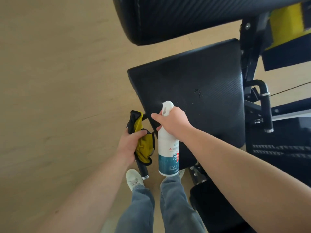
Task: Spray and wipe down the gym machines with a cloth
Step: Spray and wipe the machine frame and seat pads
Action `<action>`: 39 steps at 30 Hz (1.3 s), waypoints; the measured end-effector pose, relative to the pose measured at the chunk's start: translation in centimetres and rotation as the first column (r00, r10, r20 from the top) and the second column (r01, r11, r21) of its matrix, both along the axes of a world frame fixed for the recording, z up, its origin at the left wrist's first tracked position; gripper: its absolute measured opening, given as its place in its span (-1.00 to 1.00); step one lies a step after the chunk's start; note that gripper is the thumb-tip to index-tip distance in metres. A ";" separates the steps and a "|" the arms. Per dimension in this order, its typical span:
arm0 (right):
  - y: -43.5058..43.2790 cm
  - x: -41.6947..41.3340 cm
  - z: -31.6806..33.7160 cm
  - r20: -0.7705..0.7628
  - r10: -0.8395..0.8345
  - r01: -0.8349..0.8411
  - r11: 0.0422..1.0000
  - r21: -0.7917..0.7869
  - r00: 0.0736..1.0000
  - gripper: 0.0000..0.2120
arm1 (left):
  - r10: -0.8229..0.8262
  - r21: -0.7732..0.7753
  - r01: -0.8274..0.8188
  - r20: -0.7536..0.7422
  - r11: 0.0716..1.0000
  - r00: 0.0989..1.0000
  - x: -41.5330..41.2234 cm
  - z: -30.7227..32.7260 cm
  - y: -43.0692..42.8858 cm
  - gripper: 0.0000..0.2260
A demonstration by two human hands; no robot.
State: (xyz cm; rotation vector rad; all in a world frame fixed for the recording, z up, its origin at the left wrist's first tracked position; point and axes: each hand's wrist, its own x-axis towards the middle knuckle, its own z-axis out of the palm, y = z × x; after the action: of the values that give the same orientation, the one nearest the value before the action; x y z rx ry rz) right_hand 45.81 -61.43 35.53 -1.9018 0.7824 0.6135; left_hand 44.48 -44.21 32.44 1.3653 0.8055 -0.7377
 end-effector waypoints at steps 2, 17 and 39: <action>0.2 0.9 0.4 0.060 0.042 -0.043 0.999 0.023 0.997 -0.73 | -0.002 0.008 0.002 0.019 1.000 1.000 0.3 0.2 -0.2 -0.73; -1.4 4.2 0.0 0.091 0.091 -0.076 0.986 -0.149 0.992 -0.71 | -0.019 -0.007 0.021 0.193 1.000 0.981 3.7 2.7 -1.3 -0.60; -10.1 -6.2 -0.4 -0.024 -0.284 0.283 0.940 0.189 0.959 -0.90 | -0.593 0.058 0.612 0.337 0.788 0.731 2.8 4.1 -10.8 -0.52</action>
State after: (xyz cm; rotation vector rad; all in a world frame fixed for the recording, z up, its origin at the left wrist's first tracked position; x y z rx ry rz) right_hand 39.66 -71.54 35.10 -1.5779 0.9410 0.4861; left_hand 47.28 -55.05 36.54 1.6642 0.0366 -0.9777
